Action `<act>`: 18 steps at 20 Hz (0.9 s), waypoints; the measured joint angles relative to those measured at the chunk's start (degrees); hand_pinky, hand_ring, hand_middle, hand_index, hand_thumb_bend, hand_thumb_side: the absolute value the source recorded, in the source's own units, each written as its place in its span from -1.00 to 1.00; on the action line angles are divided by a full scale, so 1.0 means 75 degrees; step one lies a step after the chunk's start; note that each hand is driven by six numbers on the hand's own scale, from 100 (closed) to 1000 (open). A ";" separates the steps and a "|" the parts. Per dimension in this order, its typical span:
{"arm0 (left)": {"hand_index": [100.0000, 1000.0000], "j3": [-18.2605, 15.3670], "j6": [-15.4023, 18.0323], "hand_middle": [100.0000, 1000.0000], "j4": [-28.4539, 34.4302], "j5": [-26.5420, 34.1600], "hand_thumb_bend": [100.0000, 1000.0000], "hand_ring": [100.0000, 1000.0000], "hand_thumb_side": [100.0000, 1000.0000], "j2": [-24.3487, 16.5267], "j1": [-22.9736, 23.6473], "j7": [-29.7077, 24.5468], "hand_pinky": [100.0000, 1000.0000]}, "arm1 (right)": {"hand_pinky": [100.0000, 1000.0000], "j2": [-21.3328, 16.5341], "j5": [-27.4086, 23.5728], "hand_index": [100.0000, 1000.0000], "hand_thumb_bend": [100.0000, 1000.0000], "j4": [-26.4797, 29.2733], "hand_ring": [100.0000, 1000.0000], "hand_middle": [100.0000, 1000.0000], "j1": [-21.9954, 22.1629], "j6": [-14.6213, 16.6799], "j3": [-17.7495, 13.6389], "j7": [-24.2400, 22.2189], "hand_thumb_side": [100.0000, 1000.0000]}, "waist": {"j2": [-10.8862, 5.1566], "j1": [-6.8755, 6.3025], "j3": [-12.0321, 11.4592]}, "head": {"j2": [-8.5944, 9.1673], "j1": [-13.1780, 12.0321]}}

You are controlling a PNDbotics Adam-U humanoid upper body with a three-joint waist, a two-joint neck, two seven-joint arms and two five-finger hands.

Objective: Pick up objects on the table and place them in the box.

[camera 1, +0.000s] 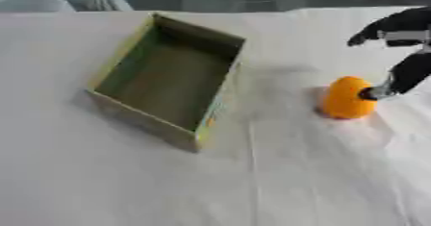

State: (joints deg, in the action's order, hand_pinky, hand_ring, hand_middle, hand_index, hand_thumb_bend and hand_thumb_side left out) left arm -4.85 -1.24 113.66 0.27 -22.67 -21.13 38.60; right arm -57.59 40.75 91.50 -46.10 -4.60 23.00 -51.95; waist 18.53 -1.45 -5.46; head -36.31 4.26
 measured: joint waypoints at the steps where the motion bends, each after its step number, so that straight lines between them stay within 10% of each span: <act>1: 0.67 0.0000 0.0000 0.33 0.0000 0.0000 -1.00 0.28 0.84 0.0000 0.0000 0.0000 0.53 | 0.71 0.0025 0.0020 1.00 -0.02 -0.0105 1.00 0.86 -0.0024 0.0039 0.0034 0.0000 -0.12 | 0.0000 0.0001 -0.0002 | 0.0003 0.0003; 18: 0.67 0.0000 -0.0002 0.33 0.0000 0.0000 -1.00 0.28 0.84 0.0000 -0.0002 -0.0005 0.53 | 0.69 0.0699 0.0740 1.00 0.00 -0.1770 1.00 0.80 -0.0492 0.0596 0.0384 -0.0007 -0.16 | 0.0026 -0.0009 -0.0028 | 0.0029 0.0066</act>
State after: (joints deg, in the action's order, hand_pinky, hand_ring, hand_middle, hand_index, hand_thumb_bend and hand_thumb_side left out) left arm -4.85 -1.25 113.66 0.27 -22.67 -21.14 38.56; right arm -52.35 46.30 78.22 -49.79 -0.13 25.88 -52.01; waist 18.73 -1.52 -5.67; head -36.09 4.75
